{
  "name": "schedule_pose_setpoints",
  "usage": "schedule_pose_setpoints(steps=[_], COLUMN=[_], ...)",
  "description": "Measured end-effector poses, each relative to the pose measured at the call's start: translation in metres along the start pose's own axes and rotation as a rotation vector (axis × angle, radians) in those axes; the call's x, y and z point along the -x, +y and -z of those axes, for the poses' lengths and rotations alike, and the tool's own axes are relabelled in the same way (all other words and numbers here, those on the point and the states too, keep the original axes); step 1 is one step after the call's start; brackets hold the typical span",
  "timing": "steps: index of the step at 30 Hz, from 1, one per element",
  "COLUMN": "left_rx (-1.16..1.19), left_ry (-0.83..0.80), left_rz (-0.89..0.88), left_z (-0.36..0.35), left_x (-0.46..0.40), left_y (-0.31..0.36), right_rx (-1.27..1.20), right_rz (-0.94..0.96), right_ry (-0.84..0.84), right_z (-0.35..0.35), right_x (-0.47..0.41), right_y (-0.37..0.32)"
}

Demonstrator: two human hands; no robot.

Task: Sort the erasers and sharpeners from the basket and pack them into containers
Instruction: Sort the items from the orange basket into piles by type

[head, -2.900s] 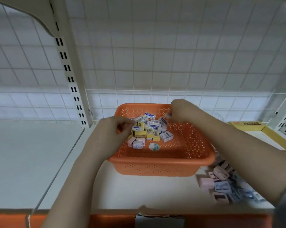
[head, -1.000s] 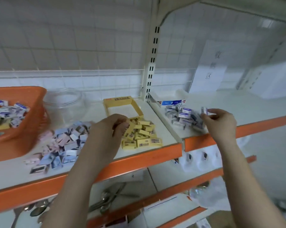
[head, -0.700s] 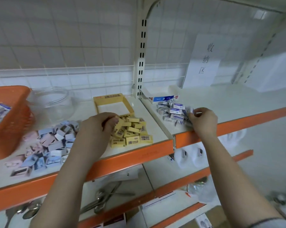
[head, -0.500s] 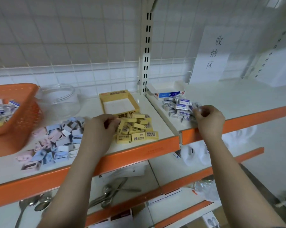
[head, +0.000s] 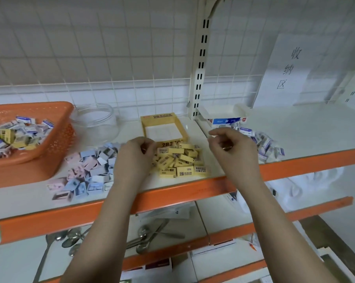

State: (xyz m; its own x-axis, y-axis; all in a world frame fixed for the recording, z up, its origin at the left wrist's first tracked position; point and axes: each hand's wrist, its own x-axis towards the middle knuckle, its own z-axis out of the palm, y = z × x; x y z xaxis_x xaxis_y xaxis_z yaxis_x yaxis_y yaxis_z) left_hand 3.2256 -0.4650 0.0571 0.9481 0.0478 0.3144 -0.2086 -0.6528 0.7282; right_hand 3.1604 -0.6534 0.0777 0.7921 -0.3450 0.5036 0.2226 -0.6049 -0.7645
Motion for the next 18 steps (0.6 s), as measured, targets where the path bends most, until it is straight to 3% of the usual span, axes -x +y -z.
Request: schedule_pose_setpoints(steps=[7, 13, 18], left_rx=[-0.066, -0.145, -0.078], left_ry=[0.145, 0.198, 0.265], left_rz=[-0.129, -0.158, -0.212], left_z=[0.122, 0.208, 0.257], left_x=[-0.014, -0.026, -0.046], left_y=[-0.024, -0.101, -0.167], right_rx=[0.018, 0.104, 0.324], right_rz=[0.179, 0.339, 0.439], right_ry=[-0.331, -0.564, -0.709], right_z=[-0.072, -0.195, -0.309], right_x=[-0.042, -0.06, -0.072], right_y=[-0.082, -0.152, -0.188])
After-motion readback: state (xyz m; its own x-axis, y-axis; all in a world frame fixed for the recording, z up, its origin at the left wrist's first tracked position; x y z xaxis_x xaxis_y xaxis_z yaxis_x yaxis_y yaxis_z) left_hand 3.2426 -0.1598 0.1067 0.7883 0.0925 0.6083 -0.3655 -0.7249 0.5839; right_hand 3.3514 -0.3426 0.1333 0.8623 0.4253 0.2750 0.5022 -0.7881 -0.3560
